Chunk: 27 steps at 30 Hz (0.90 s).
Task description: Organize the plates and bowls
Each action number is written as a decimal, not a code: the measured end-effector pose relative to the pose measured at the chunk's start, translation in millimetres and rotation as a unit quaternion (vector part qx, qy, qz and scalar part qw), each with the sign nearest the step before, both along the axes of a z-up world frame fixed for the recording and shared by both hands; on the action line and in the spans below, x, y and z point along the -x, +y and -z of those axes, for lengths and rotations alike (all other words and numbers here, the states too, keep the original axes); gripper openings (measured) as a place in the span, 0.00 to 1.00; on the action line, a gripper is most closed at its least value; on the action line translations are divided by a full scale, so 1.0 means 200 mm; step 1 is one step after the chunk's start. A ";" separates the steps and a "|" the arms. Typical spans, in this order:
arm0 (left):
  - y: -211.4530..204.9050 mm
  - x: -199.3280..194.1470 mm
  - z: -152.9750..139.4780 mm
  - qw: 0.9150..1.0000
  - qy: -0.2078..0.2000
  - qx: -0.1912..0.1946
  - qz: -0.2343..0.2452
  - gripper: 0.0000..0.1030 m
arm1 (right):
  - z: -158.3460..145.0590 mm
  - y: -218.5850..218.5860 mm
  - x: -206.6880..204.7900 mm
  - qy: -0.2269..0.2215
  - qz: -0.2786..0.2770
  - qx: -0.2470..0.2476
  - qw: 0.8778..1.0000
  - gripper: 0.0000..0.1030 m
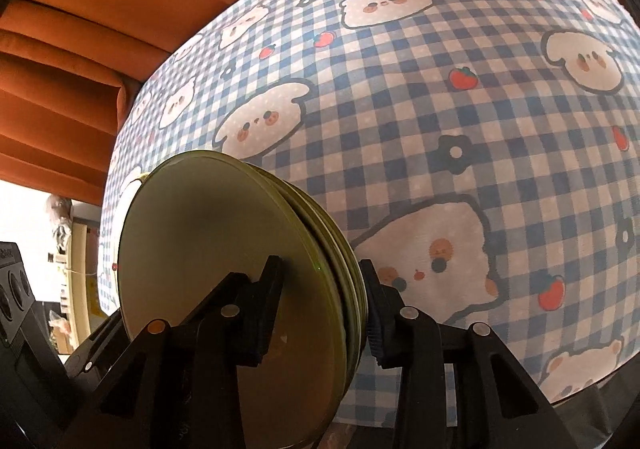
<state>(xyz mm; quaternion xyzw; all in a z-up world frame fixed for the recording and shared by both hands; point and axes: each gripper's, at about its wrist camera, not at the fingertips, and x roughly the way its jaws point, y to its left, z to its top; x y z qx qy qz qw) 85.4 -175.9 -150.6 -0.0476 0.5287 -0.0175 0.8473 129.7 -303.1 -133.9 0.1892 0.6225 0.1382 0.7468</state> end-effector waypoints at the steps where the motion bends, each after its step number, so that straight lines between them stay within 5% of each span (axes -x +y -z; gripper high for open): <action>1: 0.00 0.01 -0.01 1.000 -0.002 0.001 -0.001 0.41 | -0.01 0.00 0.00 -0.001 -0.001 0.001 1.000 0.39; 27: 0.20 0.16 -0.31 0.998 -0.061 0.022 0.027 0.42 | -0.39 0.15 0.16 -0.081 0.019 0.022 0.996 0.39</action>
